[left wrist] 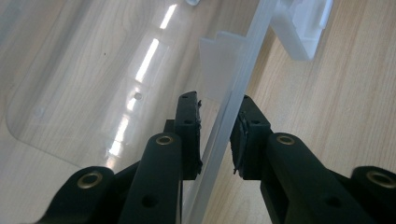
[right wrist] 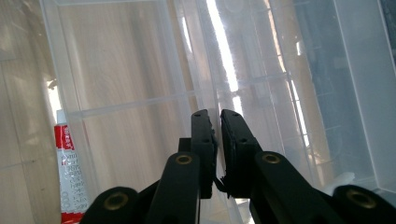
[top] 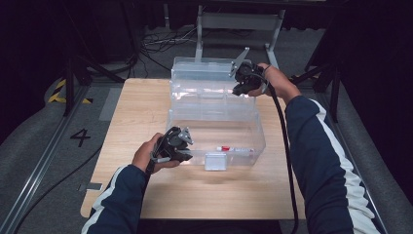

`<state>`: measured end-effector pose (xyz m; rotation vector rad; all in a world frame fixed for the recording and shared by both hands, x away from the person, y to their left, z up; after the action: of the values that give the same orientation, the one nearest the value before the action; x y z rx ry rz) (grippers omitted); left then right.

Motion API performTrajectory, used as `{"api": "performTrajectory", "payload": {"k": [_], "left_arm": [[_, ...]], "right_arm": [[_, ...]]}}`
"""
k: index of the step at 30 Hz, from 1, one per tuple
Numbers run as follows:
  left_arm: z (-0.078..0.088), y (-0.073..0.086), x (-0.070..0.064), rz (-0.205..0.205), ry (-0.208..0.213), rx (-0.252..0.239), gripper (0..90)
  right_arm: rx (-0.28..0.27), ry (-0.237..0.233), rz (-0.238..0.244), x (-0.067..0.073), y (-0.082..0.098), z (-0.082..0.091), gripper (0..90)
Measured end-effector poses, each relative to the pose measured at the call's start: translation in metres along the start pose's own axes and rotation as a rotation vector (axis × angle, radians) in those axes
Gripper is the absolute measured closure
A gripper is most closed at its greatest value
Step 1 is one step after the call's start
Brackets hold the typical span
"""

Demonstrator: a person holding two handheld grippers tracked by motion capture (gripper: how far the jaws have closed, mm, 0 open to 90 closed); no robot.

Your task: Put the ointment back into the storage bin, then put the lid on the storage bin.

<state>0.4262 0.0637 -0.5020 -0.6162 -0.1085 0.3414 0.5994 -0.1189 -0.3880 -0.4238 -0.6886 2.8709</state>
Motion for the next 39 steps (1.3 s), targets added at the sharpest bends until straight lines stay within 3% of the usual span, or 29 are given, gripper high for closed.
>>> {"api": "performTrajectory", "payload": {"k": [18, 29, 32, 39], "left_arm": [[0.0, 0.005, 0.001, -0.013, -0.041, -0.004, 72.1], [0.0, 0.005, 0.001, -0.003, -0.045, -0.01, 71.0], [-0.001, 0.006, 0.001, -0.009, -0.079, 0.007, 69.4], [-0.002, 0.006, 0.0, -0.001, -0.088, 0.008, 68.0]], "right_arm": [[0.017, -0.013, 0.042, 0.01, -0.003, 0.005, 88.0], [-0.015, -0.006, 0.037, 0.016, -0.003, 0.009, 88.7], [-0.027, -0.011, 0.038, 0.019, -0.003, 0.011, 89.1], [-0.04, -0.033, 0.059, 0.028, -0.005, 0.017, 89.5]]}}
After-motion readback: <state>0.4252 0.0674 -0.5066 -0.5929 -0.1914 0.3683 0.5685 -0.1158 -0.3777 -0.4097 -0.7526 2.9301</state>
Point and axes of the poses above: each handheld gripper's, and its own axes: z roughly backward along the jaws, y roughly out of its underside, x roughly to its left, the point moved 10 cm from there along -z, roughly forward along the jaws, and after that the axes turned 7 degrees about -x, right-handed, at the moved point
